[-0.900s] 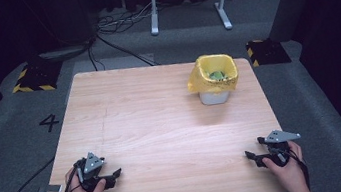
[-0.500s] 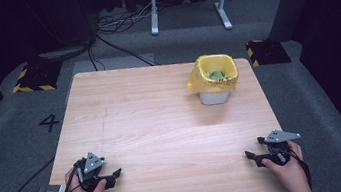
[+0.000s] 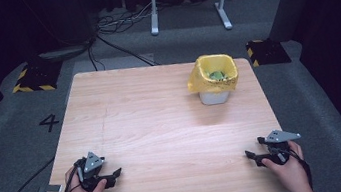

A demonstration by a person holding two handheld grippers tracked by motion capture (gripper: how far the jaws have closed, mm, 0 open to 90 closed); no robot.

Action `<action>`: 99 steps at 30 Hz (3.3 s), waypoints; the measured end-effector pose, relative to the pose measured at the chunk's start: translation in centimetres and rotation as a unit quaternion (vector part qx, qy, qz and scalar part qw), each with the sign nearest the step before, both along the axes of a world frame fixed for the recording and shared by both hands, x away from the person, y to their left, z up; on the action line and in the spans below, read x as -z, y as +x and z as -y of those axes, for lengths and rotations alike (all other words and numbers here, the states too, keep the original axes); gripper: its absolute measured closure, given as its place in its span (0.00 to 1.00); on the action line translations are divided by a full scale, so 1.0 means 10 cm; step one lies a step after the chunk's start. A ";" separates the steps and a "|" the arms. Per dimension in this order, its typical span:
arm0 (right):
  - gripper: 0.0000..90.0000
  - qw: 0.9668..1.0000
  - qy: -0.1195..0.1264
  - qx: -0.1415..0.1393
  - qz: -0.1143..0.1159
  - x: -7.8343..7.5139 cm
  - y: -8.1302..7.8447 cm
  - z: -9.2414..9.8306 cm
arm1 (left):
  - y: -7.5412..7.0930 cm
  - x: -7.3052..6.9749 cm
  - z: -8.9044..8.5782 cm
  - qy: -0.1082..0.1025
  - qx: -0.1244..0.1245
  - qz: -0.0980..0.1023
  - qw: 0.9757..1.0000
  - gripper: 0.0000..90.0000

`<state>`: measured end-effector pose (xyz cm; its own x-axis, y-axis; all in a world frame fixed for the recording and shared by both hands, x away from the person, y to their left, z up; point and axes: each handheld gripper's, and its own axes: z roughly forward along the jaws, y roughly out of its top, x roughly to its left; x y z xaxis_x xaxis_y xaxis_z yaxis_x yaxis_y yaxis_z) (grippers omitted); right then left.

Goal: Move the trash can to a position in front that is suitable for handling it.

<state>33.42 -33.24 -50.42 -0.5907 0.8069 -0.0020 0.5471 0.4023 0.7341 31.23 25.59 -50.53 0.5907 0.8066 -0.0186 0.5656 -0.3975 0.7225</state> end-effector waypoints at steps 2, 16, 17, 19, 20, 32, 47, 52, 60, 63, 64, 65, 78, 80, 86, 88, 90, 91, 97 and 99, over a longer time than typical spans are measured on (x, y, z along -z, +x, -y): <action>0.28 1.000 -0.001 0.002 0.000 -0.01 0.00 0.00 | 0.00 0.00 0.00 0.000 -0.001 0.001 1.000 0.26; 0.36 0.999 0.028 -0.015 0.011 -0.58 0.07 -0.16 | 0.01 0.00 0.00 0.001 0.000 0.003 1.000 0.26; 0.36 0.999 0.030 -0.017 0.014 -0.63 0.08 -0.17 | 0.01 0.00 0.00 0.002 0.000 0.003 1.000 0.26; 0.36 0.999 0.033 -0.022 0.020 -0.73 0.13 -0.21 | 0.01 0.00 0.00 0.001 0.000 0.003 1.000 0.26; 0.36 0.999 0.035 -0.024 0.024 -0.77 0.16 -0.22 | 0.00 0.00 0.00 0.000 -0.001 0.002 1.000 0.26; 0.43 0.995 0.016 -0.057 0.077 -1.31 0.59 -0.52 | 0.00 0.00 0.01 0.000 -0.001 0.002 1.000 0.26; 0.43 0.993 0.001 -0.071 0.091 -1.58 1.29 -0.84 | 0.00 0.00 0.00 0.001 0.000 0.002 1.000 0.26; 0.44 0.992 -0.017 -0.077 0.095 -1.56 1.49 -0.98 | 0.00 0.00 0.01 0.001 -0.001 0.002 1.000 0.26; 0.53 0.991 -0.028 -0.083 0.096 -1.52 1.73 -1.16 | 0.00 0.00 0.00 0.001 -0.001 0.002 1.000 0.26; 0.53 0.991 -0.039 -0.088 0.089 -1.46 1.82 -1.22 | 0.00 0.00 0.00 0.002 -0.001 0.002 1.000 0.26; 0.52 0.992 -0.038 -0.091 0.082 -1.43 1.85 -1.24 | 0.00 0.00 0.01 0.002 -0.001 0.002 1.000 0.26; 0.52 0.992 -0.039 -0.093 0.077 -1.40 1.88 -1.25 | 0.00 0.00 0.00 0.001 0.000 0.003 1.000 0.26; 0.83 0.983 -0.070 -0.156 0.059 -1.30 1.88 -1.34 | 0.00 0.00 0.00 0.002 -0.001 0.002 1.000 0.26; 0.84 0.981 -0.073 -0.170 0.059 -1.31 1.80 -1.38 | 0.00 0.00 0.00 0.001 -0.001 0.002 1.000 0.26; 0.82 0.974 -0.066 -0.210 0.060 -1.33 1.42 -1.56 | 0.00 0.00 0.00 0.002 -0.001 0.002 1.000 0.26; 0.81 0.971 -0.066 -0.219 0.065 -1.33 1.26 -1.64 | 0.00 0.00 0.00 0.002 -0.001 0.002 1.000 0.26; 0.78 0.971 -0.060 -0.223 0.066 -1.36 1.11 -1.71 | 0.00 0.00 0.00 0.002 -0.001 0.002 1.000 0.26; 0.76 0.972 -0.051 -0.222 0.063 -1.37 1.03 -1.74 | 0.00 0.00 0.01 0.000 -0.002 0.002 1.000 0.26; 0.65 0.964 -0.042 -0.260 0.039 -1.39 0.60 -2.04 | 0.00 0.00 0.00 0.002 -0.001 0.003 1.000 0.26; 0.59 0.961 -0.040 -0.271 0.035 -1.39 0.47 -2.15 | 0.00 0.00 0.00 0.002 -0.001 0.003 1.000 0.26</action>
<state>38.08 -11.75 -36.47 -0.9205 0.3760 -0.1060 0.1919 0.6715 0.7158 31.27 25.55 -50.55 0.5900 0.8073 -0.0122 0.5621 -0.3998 0.7240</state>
